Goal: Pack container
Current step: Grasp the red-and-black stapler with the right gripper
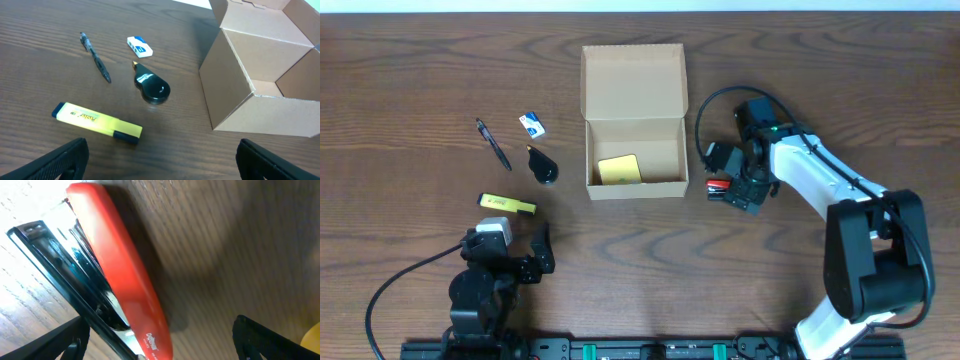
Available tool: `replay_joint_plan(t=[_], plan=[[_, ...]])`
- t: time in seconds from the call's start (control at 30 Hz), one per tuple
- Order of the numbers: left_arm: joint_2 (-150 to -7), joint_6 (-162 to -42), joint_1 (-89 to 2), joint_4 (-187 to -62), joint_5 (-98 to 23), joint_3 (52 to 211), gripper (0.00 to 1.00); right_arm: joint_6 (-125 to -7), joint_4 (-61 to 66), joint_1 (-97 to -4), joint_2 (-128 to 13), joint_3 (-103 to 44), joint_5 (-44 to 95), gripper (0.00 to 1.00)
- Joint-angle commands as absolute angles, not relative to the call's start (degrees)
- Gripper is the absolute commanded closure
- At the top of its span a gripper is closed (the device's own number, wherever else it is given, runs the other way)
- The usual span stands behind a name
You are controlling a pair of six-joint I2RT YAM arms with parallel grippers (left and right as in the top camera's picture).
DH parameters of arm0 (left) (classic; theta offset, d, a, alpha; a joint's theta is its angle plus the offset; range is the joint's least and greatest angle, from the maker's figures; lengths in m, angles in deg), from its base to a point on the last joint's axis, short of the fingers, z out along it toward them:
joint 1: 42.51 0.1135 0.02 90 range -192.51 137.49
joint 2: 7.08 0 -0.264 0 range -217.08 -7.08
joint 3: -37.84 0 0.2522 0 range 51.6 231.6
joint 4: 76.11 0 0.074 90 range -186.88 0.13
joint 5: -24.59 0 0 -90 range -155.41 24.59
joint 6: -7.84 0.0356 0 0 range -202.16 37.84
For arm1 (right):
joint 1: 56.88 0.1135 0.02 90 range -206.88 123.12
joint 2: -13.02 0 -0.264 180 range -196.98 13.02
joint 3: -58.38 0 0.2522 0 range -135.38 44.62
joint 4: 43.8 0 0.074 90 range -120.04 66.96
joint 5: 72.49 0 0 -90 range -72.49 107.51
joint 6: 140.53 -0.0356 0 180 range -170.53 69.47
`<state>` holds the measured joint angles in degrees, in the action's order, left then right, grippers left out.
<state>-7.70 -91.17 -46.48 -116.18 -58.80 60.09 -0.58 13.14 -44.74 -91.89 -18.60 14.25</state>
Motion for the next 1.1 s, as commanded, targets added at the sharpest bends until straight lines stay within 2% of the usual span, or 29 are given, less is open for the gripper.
replay_joint_plan(t=[0.0, 0.5, 0.57, 0.7, 1.0, 1.07], plan=[[-7.31, -90.96, -46.72, -115.96, -59.63, 59.04, 0.05, 0.12, 13.19, -45.07, -92.13, -18.14, 19.32, 0.09], [-7.31, -90.96, -46.72, -115.96, -59.63, 59.04, 0.04, 0.1, 9.78, -45.18, -92.13, -14.07, 22.53, 0.12], [-7.31, -90.96, -46.72, -115.96, -59.63, 59.04, 0.04, 0.1, 9.43, -45.18, -92.13, -14.07, 22.51, 0.17], [-7.31, -90.96, -46.72, -115.96, -59.63, 59.04, 0.05, 0.12, 8.82, -45.18, -92.13, -14.07, 22.51, 0.42], [-7.31, -90.96, -46.72, -115.96, -59.63, 59.04, 0.05, -1.78, 8.73, -45.18, -92.13, -14.07, 22.51, 0.72], [-7.29, -90.96, -46.72, -115.96, -59.63, 59.04, 0.05, -2.3, 8.71, -45.18, -92.13, -14.07, 22.51, 0.76]])
